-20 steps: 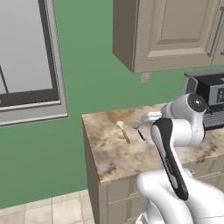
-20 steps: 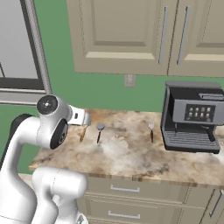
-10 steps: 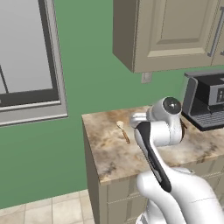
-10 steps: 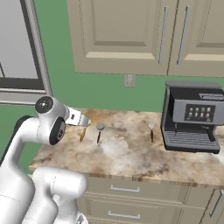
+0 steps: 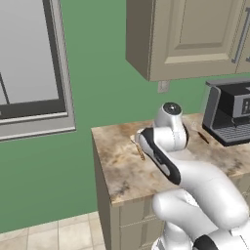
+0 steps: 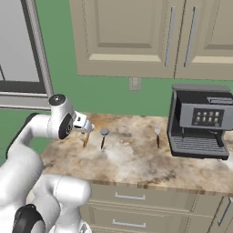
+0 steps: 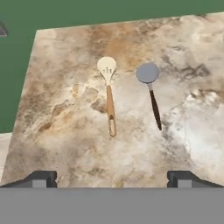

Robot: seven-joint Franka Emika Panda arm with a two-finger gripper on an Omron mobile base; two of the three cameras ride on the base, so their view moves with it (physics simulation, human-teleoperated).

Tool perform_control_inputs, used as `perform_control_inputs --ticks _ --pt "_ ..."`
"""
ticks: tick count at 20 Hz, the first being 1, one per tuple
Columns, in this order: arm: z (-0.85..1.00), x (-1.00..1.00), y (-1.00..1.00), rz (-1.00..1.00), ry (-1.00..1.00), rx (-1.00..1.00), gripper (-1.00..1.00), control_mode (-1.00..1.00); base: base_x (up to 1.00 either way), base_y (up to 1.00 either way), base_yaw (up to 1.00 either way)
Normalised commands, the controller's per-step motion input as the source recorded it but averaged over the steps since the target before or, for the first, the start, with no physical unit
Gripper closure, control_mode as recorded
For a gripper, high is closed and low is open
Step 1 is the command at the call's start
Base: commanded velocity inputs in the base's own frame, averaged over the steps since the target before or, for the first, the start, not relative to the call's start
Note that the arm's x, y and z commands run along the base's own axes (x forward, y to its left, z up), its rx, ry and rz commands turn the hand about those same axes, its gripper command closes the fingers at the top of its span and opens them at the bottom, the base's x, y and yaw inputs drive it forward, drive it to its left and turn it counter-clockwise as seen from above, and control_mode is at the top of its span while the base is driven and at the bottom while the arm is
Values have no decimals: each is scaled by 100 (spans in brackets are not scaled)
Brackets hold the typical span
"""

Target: Organize the utensils by type. Pick up the wooden spoons from the counter and place them in the open cabinet. Then pick up the metallic utensils from the counter and place them in the open drawer.

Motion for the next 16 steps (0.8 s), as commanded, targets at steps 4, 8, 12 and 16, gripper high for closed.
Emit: perform_control_inputs --ticks 4,8,12,16 --pt "-37 39 10 11 30 0 -100 -100 0 0 0" --pt "-42 37 11 6 16 -1 -100 -100 0 0 0" --pt "-39 25 5 2 2 -4 -100 -100 0 0 0" --pt "-35 18 0 0 0 -3 -100 -100 0 0 0"
